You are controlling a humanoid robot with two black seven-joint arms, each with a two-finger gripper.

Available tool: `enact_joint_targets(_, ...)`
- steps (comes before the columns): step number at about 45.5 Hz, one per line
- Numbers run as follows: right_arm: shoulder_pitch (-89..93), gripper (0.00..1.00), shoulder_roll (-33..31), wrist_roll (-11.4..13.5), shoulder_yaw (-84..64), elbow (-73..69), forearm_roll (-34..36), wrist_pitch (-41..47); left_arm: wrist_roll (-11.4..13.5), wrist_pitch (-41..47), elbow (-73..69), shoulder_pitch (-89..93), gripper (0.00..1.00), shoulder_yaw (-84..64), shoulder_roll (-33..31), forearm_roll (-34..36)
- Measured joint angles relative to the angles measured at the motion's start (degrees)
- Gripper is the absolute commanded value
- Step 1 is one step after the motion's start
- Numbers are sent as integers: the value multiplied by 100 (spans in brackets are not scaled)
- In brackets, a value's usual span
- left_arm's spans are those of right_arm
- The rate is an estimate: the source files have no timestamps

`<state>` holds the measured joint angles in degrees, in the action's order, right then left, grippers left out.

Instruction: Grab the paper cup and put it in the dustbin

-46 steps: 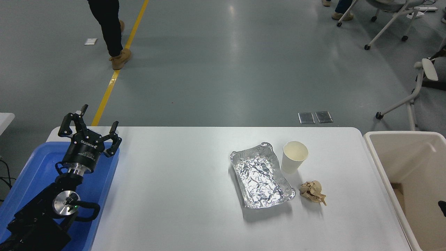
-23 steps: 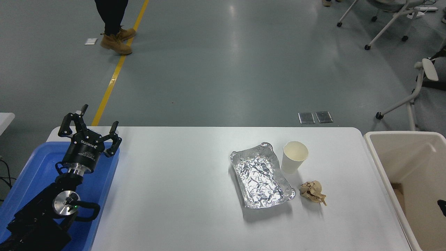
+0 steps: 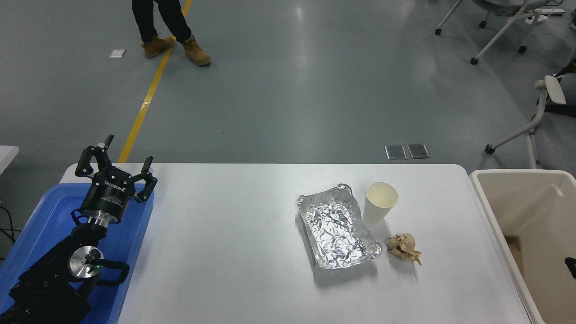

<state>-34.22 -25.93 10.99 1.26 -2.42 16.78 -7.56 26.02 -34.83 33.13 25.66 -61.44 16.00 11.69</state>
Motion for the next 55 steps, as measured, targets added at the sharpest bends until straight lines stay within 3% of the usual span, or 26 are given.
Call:
enact_joint_targets(36,-274,100,-204,0,-195,-255,-27,38,0,-5,0,0,98,0,0,0)
enact_joint_targets(55,-2794,100,-1256,-8,-2947,-2596,-265,402,0,-5,0,0,98,0,0,0)
